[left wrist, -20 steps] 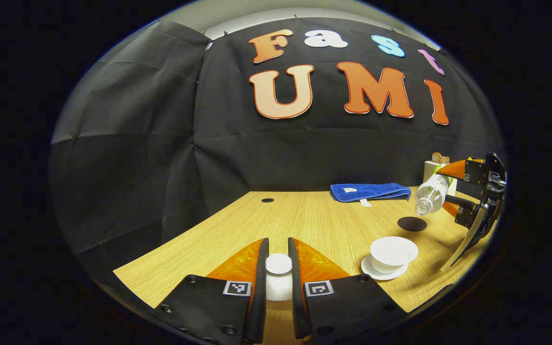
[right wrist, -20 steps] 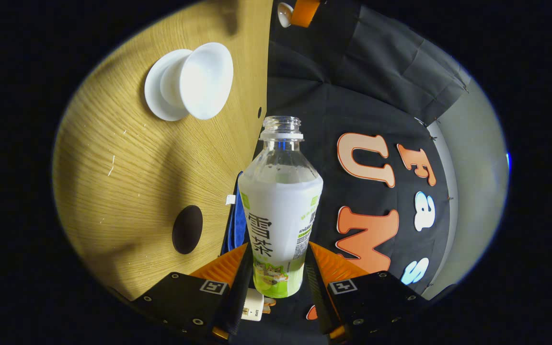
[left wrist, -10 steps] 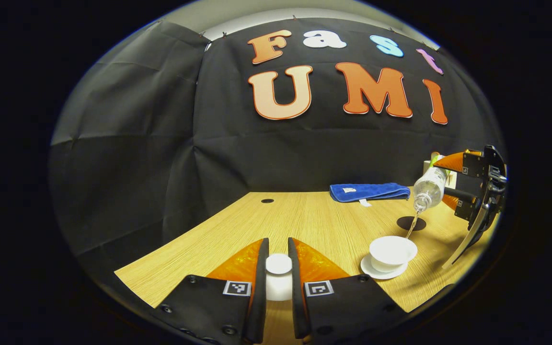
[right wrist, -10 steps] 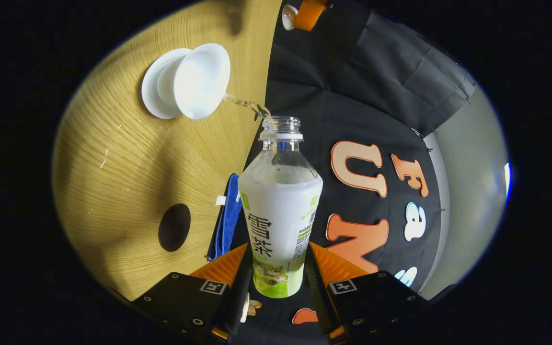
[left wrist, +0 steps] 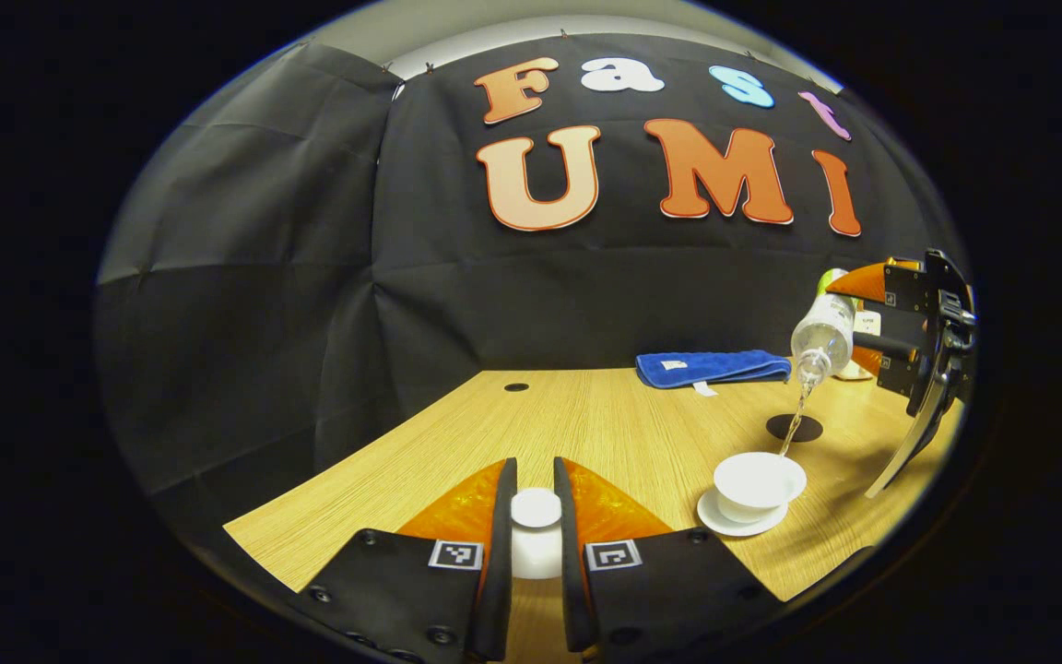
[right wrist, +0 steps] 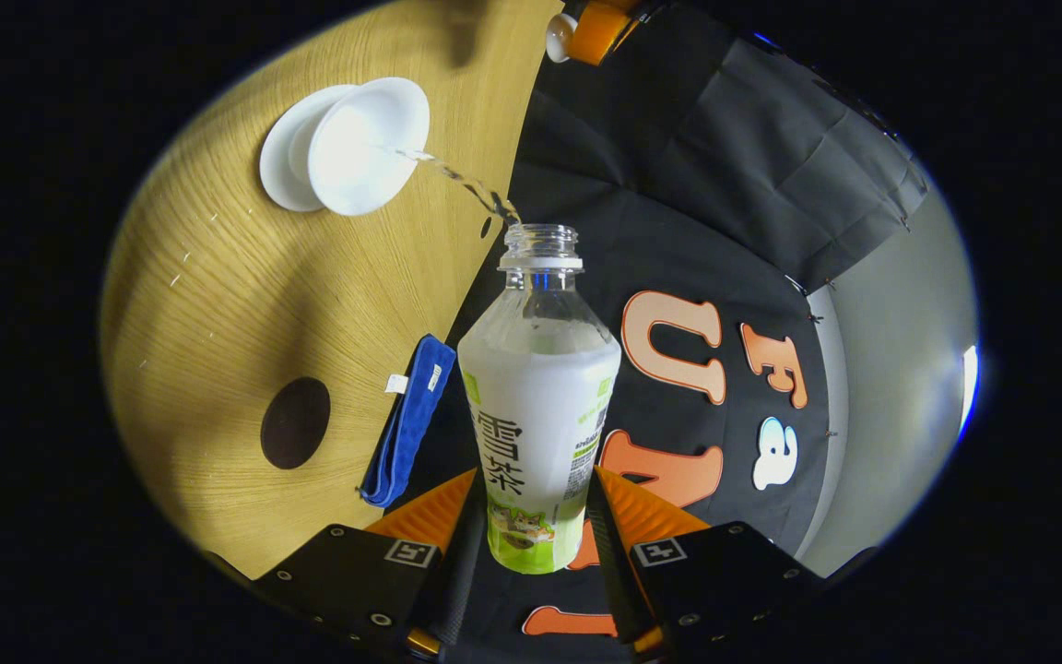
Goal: Open the teacup lid with one hand, grasp the water bottle and pour water into the teacup with the other hand; after pouring, place the water bottle on the coaster and then close the teacup lid.
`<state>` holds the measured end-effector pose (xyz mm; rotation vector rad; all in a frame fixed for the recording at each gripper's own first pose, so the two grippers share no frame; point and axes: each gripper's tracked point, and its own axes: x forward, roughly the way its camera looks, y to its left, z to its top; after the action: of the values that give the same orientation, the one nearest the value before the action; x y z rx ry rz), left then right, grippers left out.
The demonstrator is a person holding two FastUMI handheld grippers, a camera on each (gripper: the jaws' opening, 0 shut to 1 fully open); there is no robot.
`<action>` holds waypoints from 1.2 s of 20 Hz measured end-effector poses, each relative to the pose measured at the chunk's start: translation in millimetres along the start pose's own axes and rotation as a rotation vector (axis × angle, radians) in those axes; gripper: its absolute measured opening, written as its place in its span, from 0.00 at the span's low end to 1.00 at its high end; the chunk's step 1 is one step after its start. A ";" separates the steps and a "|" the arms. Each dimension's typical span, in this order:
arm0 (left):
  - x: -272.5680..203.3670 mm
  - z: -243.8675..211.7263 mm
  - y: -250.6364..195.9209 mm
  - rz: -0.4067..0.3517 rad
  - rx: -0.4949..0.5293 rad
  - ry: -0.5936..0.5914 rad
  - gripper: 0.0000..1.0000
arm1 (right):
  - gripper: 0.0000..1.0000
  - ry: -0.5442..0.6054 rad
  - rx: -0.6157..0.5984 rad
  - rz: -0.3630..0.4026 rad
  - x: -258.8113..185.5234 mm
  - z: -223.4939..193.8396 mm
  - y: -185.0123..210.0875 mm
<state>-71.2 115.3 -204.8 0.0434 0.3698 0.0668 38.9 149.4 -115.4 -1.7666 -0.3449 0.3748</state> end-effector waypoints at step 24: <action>-9.5 3.6 -8.3 -0.027 0.013 -0.006 0.27 | 0.62 -0.125 -0.204 -0.123 -2.8 23.6 -30.6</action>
<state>-78.2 106.2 -198.5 0.0517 0.3649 0.0376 25.3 175.6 -90.4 -1.9140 -0.5962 0.3728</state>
